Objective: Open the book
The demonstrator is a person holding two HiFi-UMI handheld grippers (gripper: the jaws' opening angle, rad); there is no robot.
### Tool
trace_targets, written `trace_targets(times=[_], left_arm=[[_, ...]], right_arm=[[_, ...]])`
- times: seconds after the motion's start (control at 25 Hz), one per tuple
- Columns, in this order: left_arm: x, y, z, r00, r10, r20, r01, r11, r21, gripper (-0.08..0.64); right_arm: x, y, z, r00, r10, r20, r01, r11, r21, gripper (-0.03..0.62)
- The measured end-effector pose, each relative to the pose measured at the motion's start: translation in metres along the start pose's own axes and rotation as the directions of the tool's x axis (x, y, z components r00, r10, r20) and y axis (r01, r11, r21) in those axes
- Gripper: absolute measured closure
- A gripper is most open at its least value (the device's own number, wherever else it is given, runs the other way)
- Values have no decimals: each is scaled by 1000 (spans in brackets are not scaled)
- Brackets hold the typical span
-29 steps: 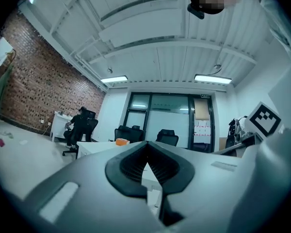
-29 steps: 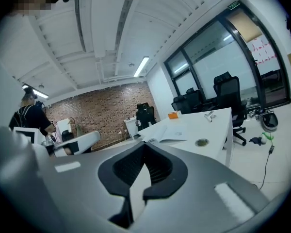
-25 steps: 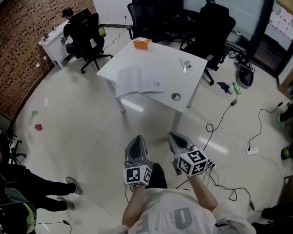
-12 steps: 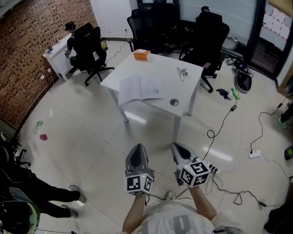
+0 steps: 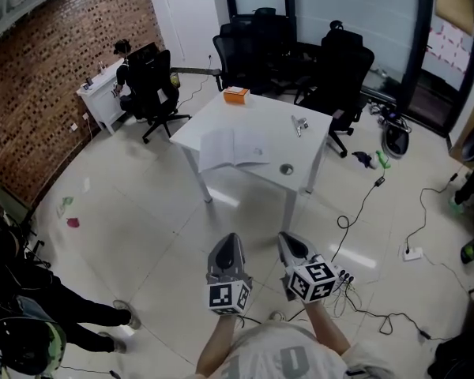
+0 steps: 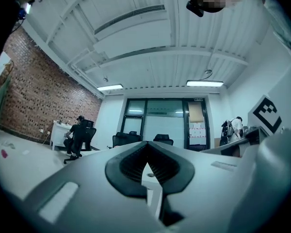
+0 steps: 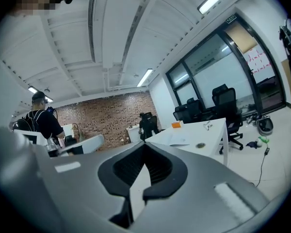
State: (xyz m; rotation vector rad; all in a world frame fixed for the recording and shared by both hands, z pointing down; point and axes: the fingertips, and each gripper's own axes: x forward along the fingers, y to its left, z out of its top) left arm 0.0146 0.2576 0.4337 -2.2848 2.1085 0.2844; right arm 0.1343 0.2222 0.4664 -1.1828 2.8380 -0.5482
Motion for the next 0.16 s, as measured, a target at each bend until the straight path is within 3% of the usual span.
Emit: trace_targets(times=[0.16], left_arm=[[-2,-4,-4,1000,-15,-17,16,1000,15,548]], right_arm=[[1,10,-4,1000,15,-14,-15,1000,4,591]])
